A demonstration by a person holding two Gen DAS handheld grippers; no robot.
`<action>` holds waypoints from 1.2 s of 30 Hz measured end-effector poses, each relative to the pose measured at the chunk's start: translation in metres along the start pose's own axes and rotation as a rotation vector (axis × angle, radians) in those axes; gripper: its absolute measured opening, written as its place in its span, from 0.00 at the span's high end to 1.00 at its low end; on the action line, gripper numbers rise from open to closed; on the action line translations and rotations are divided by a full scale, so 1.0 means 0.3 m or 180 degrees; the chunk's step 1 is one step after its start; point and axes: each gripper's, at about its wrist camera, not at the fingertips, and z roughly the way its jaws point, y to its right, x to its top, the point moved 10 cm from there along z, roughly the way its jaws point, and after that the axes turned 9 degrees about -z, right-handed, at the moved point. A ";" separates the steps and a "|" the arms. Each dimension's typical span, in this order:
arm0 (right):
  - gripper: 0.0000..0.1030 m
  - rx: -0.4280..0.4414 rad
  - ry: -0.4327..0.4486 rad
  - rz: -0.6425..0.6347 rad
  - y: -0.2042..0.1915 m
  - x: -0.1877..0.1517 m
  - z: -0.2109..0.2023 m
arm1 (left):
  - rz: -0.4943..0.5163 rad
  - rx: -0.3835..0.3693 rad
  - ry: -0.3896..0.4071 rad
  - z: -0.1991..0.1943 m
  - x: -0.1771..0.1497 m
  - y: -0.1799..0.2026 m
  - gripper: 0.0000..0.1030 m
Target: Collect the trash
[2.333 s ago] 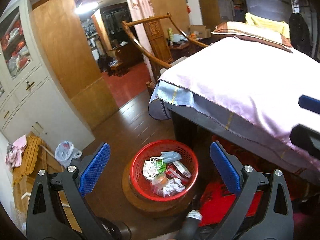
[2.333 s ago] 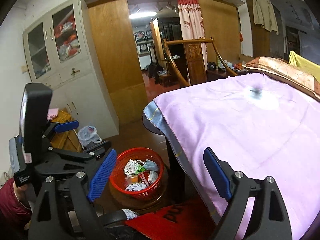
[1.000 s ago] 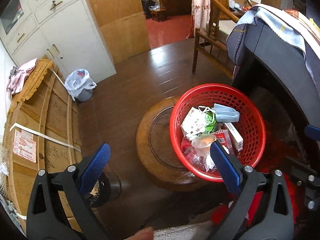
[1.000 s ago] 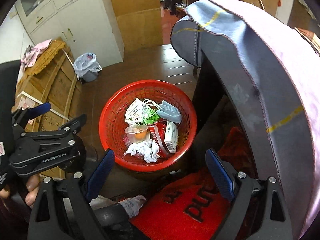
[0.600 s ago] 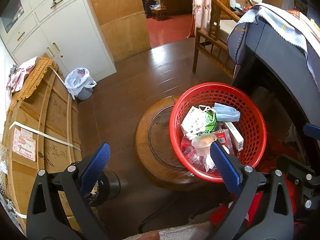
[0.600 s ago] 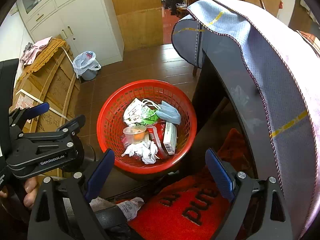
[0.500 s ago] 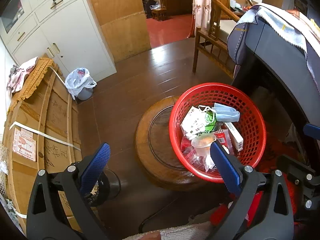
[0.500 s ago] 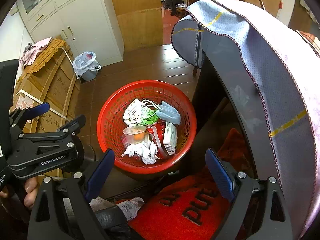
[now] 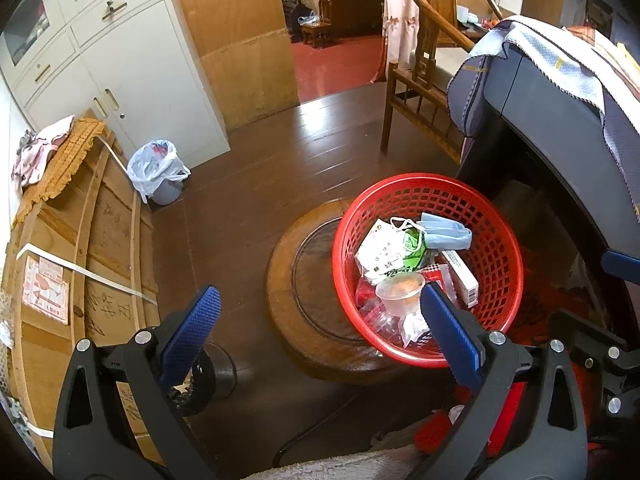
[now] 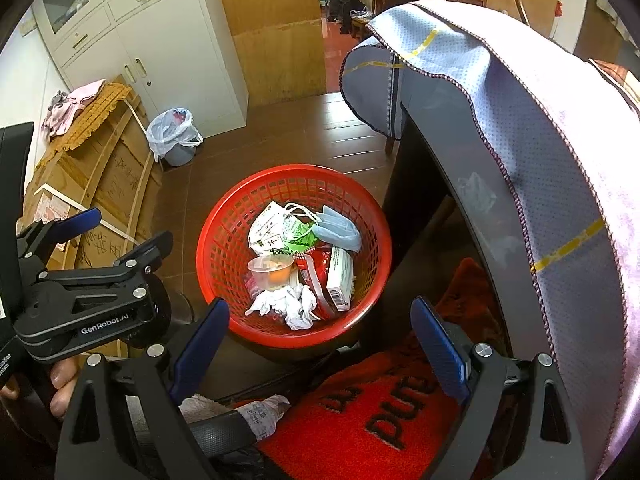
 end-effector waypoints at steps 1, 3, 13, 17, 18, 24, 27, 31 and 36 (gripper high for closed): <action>0.12 -0.0001 0.0008 0.0008 0.002 0.002 -0.003 | -0.0020 -0.0015 -0.0004 -0.001 0.002 -0.001 0.07; 0.12 0.0004 0.0016 0.0015 0.005 0.004 -0.006 | -0.0036 -0.0020 0.0006 -0.003 0.004 -0.003 0.07; 0.12 0.0000 0.0030 0.0019 0.005 0.007 -0.010 | -0.0009 -0.0029 0.0018 -0.010 0.003 0.004 0.07; 0.12 0.0001 0.0035 0.0027 0.008 0.009 -0.015 | 0.0007 -0.0016 0.0026 -0.012 0.004 0.004 0.07; 0.12 0.0001 0.0034 0.0027 0.007 0.010 -0.017 | 0.0017 -0.0012 0.0030 -0.012 0.005 0.005 0.07; 0.12 0.0001 0.0035 0.0026 0.008 0.009 -0.015 | 0.0027 -0.0010 0.0032 -0.011 0.005 0.012 0.07; 0.12 0.0001 0.0033 0.0025 0.009 0.010 -0.016 | 0.0038 -0.0012 0.0026 -0.010 0.004 0.017 0.07; 0.12 -0.0002 0.0039 0.0022 0.009 0.009 -0.016 | 0.0034 -0.0016 0.0032 -0.011 0.004 0.018 0.07; 0.12 -0.0003 0.0037 0.0025 0.008 0.008 -0.015 | 0.0046 -0.0020 0.0021 -0.007 0.001 0.021 0.07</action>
